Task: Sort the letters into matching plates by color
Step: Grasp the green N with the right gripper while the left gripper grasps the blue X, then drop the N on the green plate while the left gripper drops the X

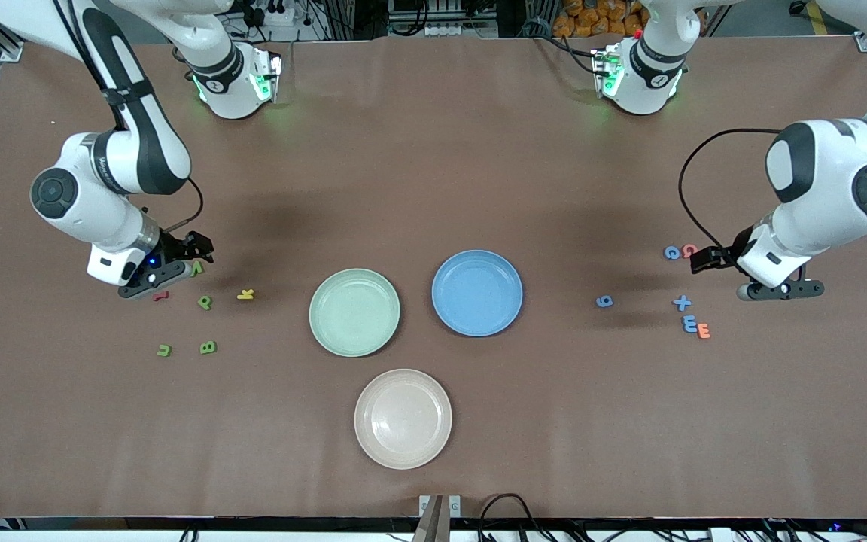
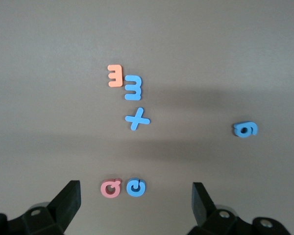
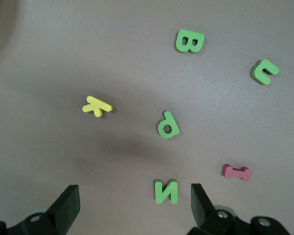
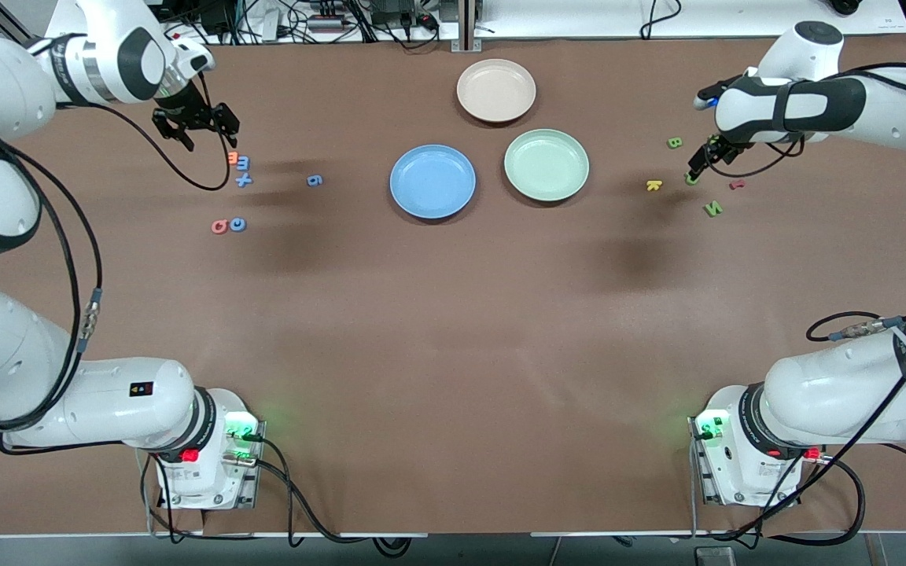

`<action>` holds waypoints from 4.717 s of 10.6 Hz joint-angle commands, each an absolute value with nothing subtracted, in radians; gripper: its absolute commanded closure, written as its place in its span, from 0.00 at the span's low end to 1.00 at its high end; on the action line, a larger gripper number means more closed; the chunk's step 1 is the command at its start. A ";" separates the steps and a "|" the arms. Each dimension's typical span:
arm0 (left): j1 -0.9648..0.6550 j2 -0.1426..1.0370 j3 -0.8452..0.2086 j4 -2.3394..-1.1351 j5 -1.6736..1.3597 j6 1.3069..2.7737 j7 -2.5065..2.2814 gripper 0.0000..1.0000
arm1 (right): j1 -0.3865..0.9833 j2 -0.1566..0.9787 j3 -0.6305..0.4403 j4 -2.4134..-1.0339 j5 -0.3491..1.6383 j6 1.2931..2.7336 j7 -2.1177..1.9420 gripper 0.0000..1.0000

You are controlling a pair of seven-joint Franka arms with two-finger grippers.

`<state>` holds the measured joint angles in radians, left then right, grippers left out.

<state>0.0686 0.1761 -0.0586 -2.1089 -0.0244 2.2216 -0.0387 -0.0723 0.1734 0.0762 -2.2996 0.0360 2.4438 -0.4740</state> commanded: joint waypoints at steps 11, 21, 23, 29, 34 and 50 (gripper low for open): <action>0.063 0.471 -0.069 -2.048 0.121 2.503 -0.695 0.00 | -0.167 0.321 0.081 -2.431 -0.027 2.767 -0.773 0.00; 0.072 0.532 -0.069 -2.060 0.124 2.566 -0.696 0.00 | -0.181 0.325 0.081 -2.474 -0.091 2.818 -0.773 0.55; 0.072 0.532 -0.069 -2.063 0.124 2.568 -0.695 0.58 | -0.179 0.325 0.081 -2.473 -0.091 2.818 -0.773 0.78; 0.074 0.514 -0.069 -2.069 0.120 2.566 -0.701 1.00 | -0.152 0.246 0.087 -2.450 -0.086 2.708 -0.660 0.84; 0.063 0.476 -0.115 -2.020 0.110 2.536 -0.788 1.00 | -0.057 0.239 0.087 -2.384 -0.075 2.671 -0.360 0.83; -0.333 0.502 -0.232 -1.889 0.110 2.494 -1.431 1.00 | 0.389 0.577 0.086 -1.778 0.091 2.433 0.184 0.82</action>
<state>-0.2774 0.4906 -0.2398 -1.9249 0.0993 2.5114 -1.3594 0.3556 0.5215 0.0926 -1.8586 0.0739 2.4456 0.1321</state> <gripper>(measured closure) 0.643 0.674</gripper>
